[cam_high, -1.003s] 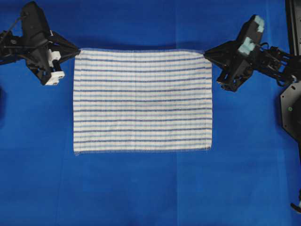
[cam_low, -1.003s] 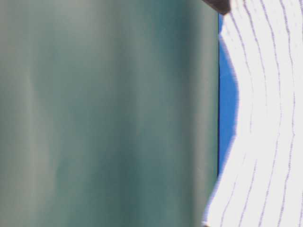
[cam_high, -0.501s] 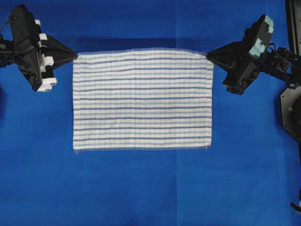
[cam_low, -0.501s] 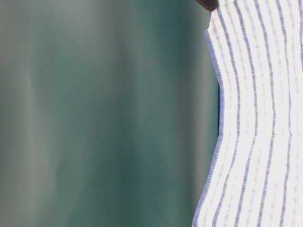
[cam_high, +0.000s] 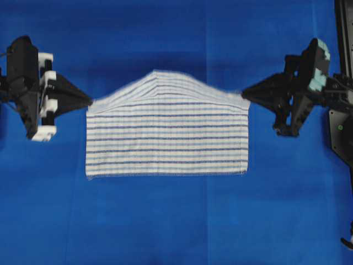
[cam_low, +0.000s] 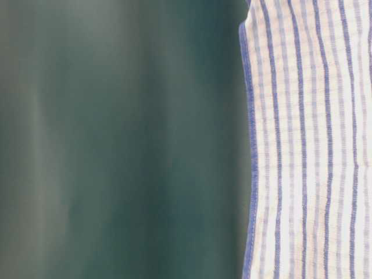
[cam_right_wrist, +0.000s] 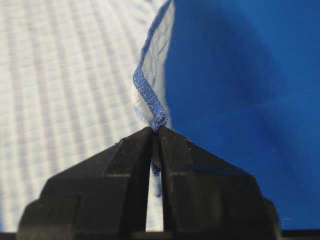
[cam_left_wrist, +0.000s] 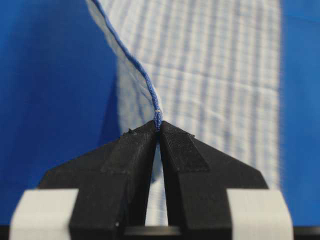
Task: Fold the blue towel.
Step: 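Lift the top edge and fold it down onto the bottom edge, release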
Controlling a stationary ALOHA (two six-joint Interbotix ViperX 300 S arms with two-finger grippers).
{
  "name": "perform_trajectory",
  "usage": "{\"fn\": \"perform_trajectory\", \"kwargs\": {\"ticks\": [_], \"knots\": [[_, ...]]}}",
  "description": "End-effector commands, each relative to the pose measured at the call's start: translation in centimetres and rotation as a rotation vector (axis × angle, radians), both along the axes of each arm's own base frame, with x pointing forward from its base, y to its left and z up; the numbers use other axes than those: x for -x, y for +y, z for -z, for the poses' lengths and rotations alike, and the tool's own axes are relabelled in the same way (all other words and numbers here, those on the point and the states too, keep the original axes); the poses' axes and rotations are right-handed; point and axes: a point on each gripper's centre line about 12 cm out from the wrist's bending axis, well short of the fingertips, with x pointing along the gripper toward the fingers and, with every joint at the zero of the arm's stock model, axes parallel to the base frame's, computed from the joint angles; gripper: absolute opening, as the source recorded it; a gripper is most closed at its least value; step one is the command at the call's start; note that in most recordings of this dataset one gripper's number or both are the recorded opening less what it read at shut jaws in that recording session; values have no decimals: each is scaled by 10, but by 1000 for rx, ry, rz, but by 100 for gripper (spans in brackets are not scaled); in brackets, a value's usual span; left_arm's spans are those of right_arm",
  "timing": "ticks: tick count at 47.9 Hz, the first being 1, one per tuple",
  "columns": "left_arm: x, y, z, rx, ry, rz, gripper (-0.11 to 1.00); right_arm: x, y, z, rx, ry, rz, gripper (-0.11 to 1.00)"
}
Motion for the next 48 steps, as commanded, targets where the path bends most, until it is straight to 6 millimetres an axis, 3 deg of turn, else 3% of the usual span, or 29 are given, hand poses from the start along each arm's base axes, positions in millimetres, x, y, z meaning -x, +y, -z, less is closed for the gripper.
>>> {"fn": "perform_trajectory", "kwargs": {"ticks": [1, 15, 23, 38, 48], "knots": [[-2, -13, -5, 10, -20, 49, 4, -2, 10, -4, -20, -17, -27, -1], [-1, -50, 0, 45, -4, 178, 4, -6, 46, 9, -94, 34, -116, -1], [-1, -64, 13, 52, 44, 226, 4, -10, 59, 20, -120, 72, -131, -1], [-10, -70, 37, 47, 107, 238, 4, -16, 70, 39, -127, 150, -138, -1], [-9, -70, 39, 85, 118, 211, 4, -15, 84, 40, -130, 160, -188, -1]]}}
